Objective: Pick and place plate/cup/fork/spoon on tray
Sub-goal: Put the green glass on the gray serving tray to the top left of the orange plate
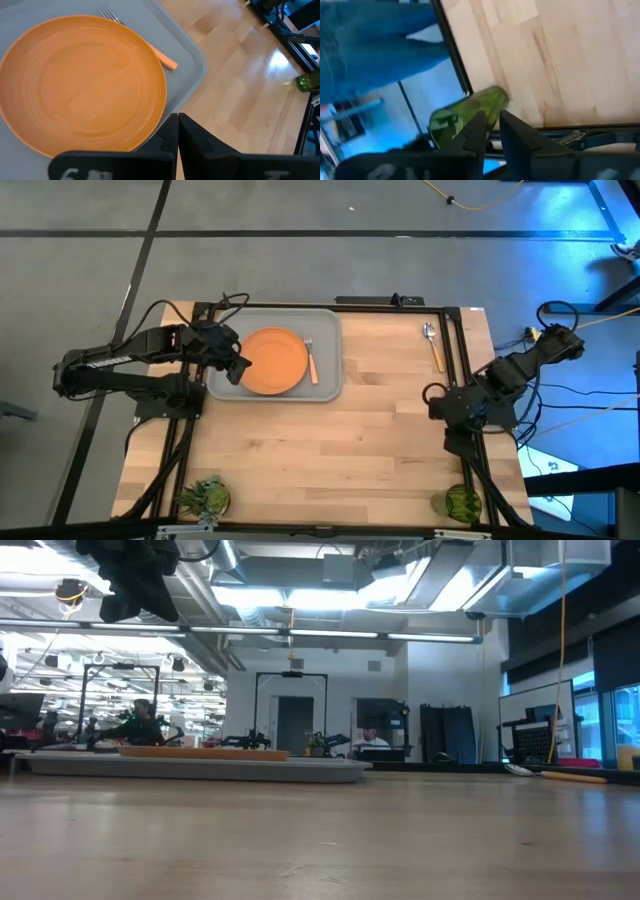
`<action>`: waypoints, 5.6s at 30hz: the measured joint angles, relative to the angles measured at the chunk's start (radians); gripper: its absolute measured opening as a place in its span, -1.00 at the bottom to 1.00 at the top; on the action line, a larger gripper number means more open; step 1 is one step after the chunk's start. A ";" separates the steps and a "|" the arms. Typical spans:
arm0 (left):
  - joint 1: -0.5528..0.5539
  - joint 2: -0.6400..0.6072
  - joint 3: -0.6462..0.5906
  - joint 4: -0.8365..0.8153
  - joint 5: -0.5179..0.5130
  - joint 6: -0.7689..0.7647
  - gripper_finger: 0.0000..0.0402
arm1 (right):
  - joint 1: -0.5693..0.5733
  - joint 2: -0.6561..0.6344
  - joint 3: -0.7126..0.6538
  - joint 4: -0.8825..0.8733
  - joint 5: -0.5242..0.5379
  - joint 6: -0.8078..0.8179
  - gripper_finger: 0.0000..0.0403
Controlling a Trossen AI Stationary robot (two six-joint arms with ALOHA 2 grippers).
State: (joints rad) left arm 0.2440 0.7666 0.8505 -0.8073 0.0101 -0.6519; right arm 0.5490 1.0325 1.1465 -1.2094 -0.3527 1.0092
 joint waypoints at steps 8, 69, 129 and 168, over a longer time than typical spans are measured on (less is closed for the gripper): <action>0.000 0.000 0.000 0.000 -0.034 0.001 -1.00 | 0.171 0.027 0.000 0.067 -0.012 -0.195 -0.68; 0.000 0.000 0.000 0.001 -0.043 0.000 -1.00 | 0.270 0.402 -0.005 0.148 0.071 -0.152 -0.96; 0.000 -0.076 0.000 0.001 -0.042 0.135 -1.00 | -0.514 1.299 1.187 -0.261 0.319 -1.334 -0.76; 0.000 -0.075 0.000 0.111 -0.072 0.163 -1.00 | -0.506 1.060 1.209 -0.346 0.246 -1.194 -0.56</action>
State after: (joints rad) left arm 0.2436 0.6918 0.8505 -0.6967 -0.0616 -0.4889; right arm 0.0434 2.0929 2.3554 -1.5551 -0.1070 -0.1850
